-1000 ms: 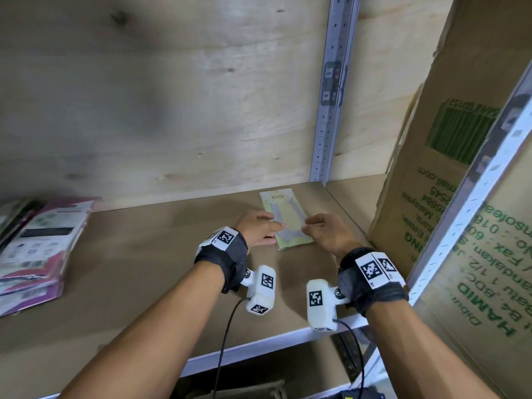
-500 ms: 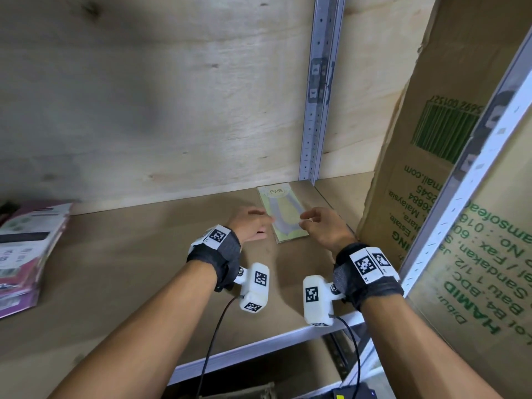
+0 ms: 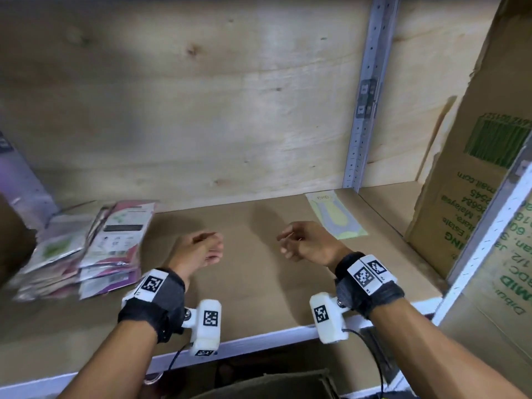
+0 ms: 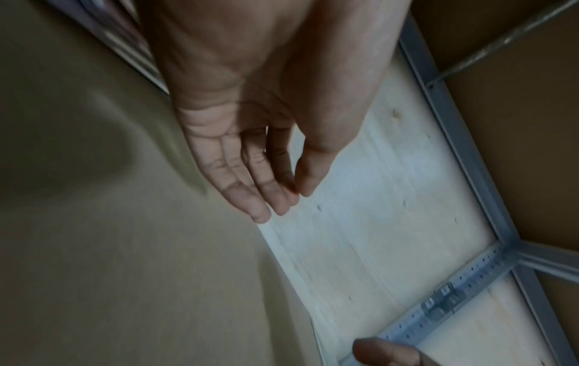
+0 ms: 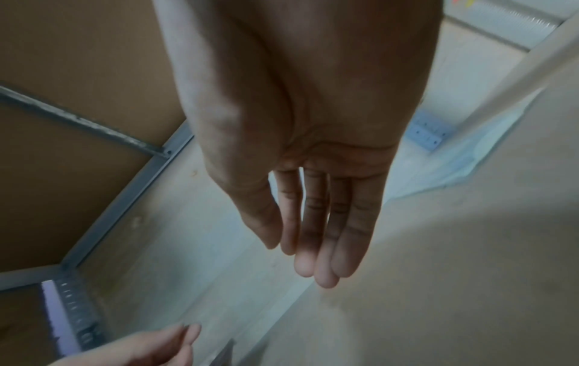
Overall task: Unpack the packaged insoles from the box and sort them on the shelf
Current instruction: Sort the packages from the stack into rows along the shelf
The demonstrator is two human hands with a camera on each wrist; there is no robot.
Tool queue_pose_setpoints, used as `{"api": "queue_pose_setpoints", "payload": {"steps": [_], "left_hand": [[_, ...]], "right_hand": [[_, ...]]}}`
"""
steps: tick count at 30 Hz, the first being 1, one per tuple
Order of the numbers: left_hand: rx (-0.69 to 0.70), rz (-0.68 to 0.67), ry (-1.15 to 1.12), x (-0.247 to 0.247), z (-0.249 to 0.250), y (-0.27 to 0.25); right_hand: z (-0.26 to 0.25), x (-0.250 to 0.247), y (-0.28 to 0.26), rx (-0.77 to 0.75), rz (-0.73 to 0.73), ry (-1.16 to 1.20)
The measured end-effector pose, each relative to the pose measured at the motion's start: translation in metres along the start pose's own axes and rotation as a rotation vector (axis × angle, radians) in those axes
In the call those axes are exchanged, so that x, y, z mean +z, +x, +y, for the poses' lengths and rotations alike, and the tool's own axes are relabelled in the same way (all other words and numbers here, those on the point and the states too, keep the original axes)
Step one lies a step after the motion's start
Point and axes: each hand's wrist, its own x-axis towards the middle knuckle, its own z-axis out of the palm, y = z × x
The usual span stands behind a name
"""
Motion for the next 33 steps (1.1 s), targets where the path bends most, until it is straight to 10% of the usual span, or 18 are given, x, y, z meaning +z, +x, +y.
{"api": "queue_pose_setpoints", "payload": {"steps": [16, 33], "left_hand": [[0.04, 0.331, -0.116, -0.185, -0.014, -0.009], [0.063, 0.388, -0.093, -0.211, -0.025, -0.001]], "right_hand": [[-0.084, 0.196, 0.079, -0.02, -0.22, -0.043], [-0.102, 0.257, 0.118, 0.134, -0.286, -0.085]]}}
